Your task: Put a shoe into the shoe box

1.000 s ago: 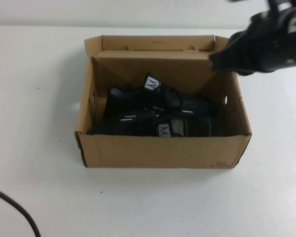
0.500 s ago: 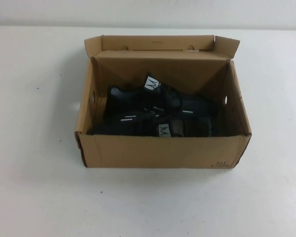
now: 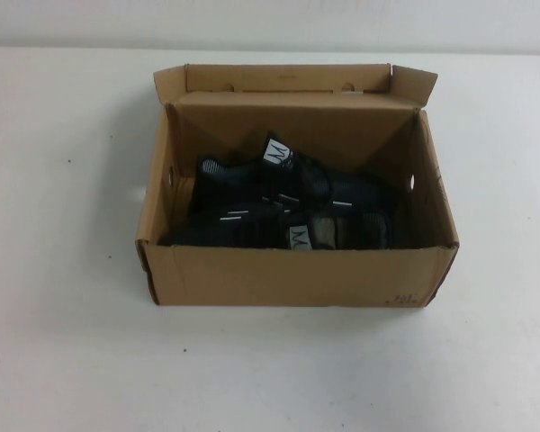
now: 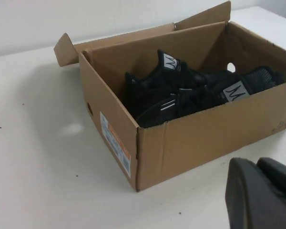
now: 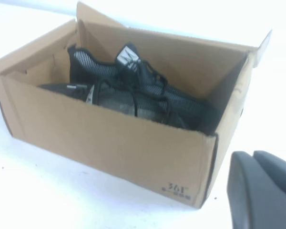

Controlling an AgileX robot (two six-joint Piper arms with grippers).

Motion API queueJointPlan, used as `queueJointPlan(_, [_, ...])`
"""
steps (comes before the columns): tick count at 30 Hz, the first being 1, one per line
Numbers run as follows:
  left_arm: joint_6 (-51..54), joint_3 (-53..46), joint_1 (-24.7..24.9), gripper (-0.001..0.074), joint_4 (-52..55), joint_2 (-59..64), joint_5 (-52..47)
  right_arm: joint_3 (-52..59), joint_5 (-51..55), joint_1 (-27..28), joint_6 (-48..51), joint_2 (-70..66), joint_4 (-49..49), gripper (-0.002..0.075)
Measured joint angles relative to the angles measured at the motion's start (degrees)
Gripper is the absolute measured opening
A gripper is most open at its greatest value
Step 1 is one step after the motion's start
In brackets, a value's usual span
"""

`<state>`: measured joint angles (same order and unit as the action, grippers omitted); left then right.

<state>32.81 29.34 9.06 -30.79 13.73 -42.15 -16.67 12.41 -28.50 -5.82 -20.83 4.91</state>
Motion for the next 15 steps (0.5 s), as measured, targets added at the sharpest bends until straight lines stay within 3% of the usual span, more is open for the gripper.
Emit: queueJointPlan(15, [-0.2,0.0,0.0,0.0001,-0.1,-0.1,0.0,1.2,-4.3,0.0,0.0,0.0,6.6,-0.0017])
